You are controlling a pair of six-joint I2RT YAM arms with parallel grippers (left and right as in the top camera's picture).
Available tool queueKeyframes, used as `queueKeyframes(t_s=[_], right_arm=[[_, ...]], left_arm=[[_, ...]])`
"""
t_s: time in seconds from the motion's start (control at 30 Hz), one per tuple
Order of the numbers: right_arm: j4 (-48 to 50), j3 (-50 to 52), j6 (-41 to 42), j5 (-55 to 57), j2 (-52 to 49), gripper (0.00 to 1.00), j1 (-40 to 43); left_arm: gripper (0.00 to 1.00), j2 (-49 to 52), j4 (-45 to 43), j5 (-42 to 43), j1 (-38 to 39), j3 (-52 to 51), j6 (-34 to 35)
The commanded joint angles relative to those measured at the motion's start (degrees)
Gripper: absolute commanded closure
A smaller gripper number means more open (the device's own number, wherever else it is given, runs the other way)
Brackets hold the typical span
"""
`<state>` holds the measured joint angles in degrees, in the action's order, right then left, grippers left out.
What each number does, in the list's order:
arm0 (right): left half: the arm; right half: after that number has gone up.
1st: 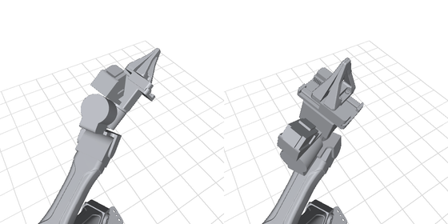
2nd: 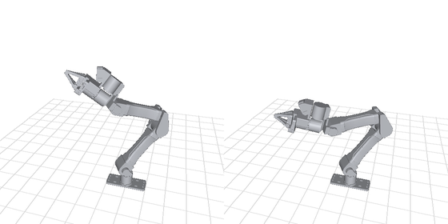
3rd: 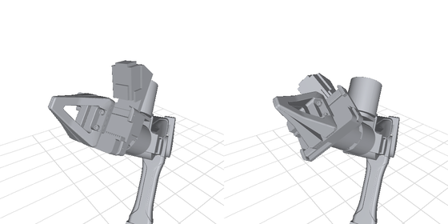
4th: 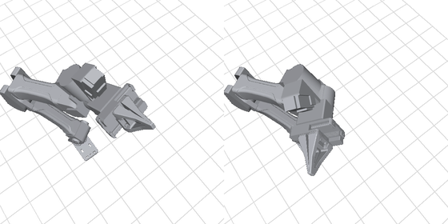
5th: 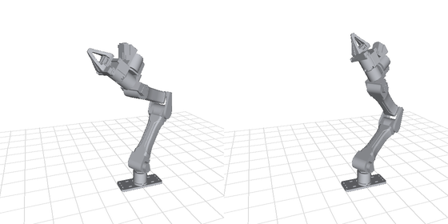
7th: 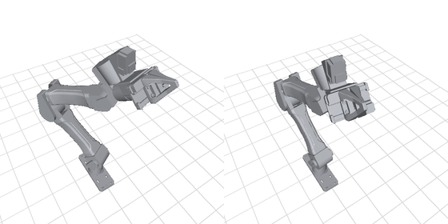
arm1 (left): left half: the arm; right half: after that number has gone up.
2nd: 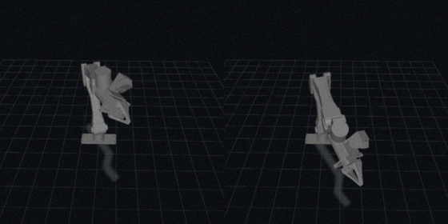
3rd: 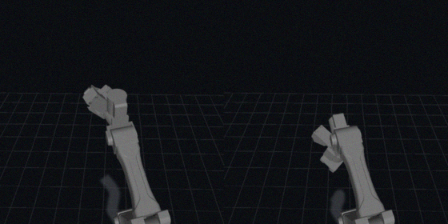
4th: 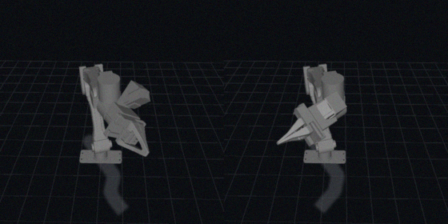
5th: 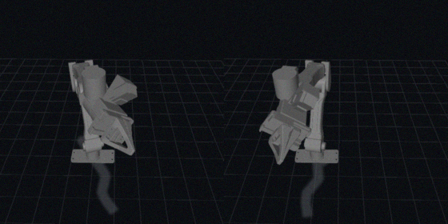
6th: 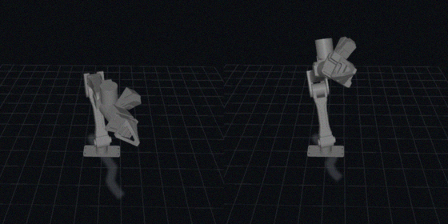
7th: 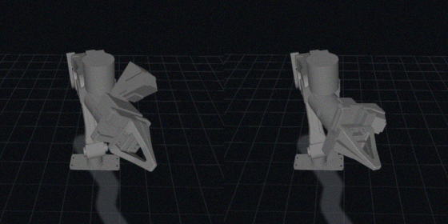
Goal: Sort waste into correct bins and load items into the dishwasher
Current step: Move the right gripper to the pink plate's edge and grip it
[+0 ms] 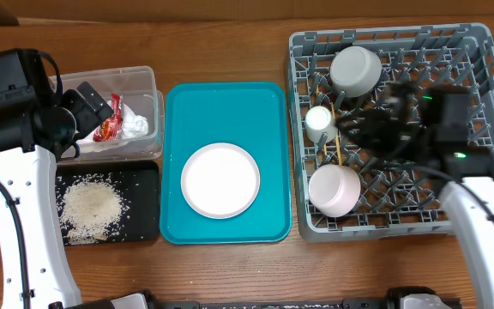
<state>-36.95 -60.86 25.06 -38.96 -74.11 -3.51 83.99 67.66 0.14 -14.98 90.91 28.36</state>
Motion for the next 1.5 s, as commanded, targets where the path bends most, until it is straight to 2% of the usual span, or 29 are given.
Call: queueKeyframes(t_s=[0.0,0.17,0.33,0.43,0.5,0.73,0.93,1.2,1.47], right_arm=[[0.24,-1.79,-2.84,17.53,0.07,0.62,-11.34],[3.54,-1.77,-2.82,34.03,-3.74,0.61,-31.06],[10.12,-1.77,-2.82,40.37,-12.02,0.57,-43.93],[14.86,-1.77,-2.97,42.34,-19.1,0.54,-48.65],[17.27,-1.77,-3.54,42.97,-22.91,0.5,-49.96],[21.27,-1.77,-7.54,42.32,-32.13,0.46,-51.19],[23.41,-1.92,-7.54,44.61,-32.0,0.45,-50.93],[19.43,-2.95,-7.52,62.69,-29.51,0.45,-48.76],[14.47,-2.84,-7.06,60.04,-29.57,0.45,-46.23]], left_arm=[[0.0,-0.85,-0.17,-0.72,0.37,0.96,-0.48],[0.0,-0.85,-0.17,-0.72,0.37,0.96,-0.48],[0.0,-0.85,-0.17,-0.72,0.37,0.96,-0.48],[0.0,-0.85,-0.17,-0.72,0.37,0.96,-0.48],[0.0,-0.85,-0.17,-0.72,0.37,0.96,-0.48],[0.0,-0.85,-0.17,-0.72,0.37,0.96,-0.48],[0.0,-0.85,-0.17,-0.72,0.37,0.96,-0.48],[0.0,-0.85,-0.17,-0.72,0.37,0.96,-0.48],[0.0,-0.85,-0.17,-0.72,0.37,0.96,-0.48]])
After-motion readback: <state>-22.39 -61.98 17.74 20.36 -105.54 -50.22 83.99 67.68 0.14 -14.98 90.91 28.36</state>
